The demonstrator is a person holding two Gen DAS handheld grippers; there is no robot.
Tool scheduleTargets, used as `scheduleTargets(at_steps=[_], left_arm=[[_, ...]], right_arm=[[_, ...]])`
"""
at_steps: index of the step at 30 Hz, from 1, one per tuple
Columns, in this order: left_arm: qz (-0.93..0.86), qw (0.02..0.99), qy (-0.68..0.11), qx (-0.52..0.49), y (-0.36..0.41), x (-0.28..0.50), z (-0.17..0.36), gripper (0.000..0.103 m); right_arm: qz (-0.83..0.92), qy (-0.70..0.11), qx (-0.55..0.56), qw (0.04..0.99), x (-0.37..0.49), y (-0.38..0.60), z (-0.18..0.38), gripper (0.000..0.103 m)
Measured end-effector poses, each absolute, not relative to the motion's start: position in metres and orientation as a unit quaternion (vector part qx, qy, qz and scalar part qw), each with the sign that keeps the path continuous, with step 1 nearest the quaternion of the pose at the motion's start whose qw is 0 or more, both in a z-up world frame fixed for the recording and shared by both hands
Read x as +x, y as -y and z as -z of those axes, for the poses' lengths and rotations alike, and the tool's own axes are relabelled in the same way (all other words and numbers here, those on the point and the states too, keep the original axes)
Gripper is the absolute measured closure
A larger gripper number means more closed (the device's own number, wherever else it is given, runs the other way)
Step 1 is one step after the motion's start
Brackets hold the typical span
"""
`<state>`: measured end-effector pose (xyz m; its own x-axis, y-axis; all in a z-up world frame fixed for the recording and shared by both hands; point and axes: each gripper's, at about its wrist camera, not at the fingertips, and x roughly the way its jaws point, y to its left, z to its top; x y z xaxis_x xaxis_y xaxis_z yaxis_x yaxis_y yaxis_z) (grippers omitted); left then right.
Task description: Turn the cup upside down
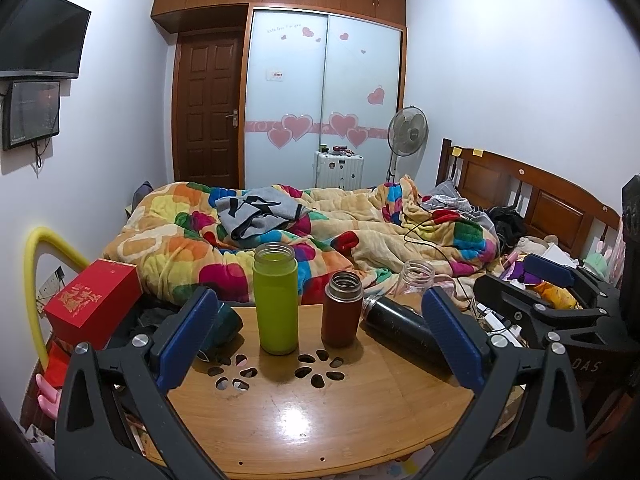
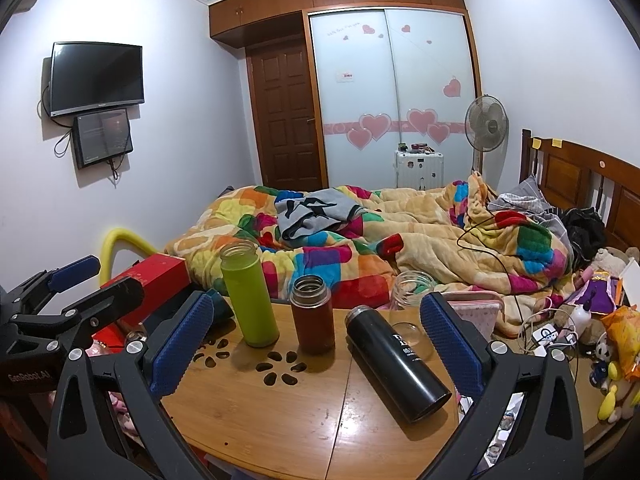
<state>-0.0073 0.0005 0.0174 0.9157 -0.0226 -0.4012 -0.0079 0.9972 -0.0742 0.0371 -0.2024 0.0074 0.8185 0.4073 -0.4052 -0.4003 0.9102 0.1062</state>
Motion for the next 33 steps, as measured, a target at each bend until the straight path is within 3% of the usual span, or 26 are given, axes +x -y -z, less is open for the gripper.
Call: scheduleTargets(at_steps=[15, 24, 25, 28, 33], left_arm=[[0.005, 0.977, -0.209, -0.036, 0.0, -0.003, -0.014, 0.0], [0.068, 0.947, -0.303, -0.084, 0.01, 0.059, 0.052, 0.0], [0.071, 0.943, -0.313, -0.086, 0.013, 0.069, 0.062, 0.002], [0.063, 0.936, -0.34, -0.067, 0.03, 0.097, 0.089, 0.021], [0.039, 0.933, -0.356, -0.045, 0.048, 0.142, 0.121, 0.021]], right_arm=[[-0.212, -0.213, 0.007, 0.954, 0.038, 0.198, -0.009, 0.0], [-0.184, -0.249, 0.006, 0.951, 0.055, 0.207, 0.011, 0.0], [-0.179, -0.254, 0.001, 0.951, 0.057, 0.209, 0.015, 0.0], [-0.17, -0.266, -0.007, 0.949, 0.063, 0.218, 0.03, 0.0], [-0.169, -0.29, 0.005, 0.942, 0.078, 0.239, 0.057, 0.0]])
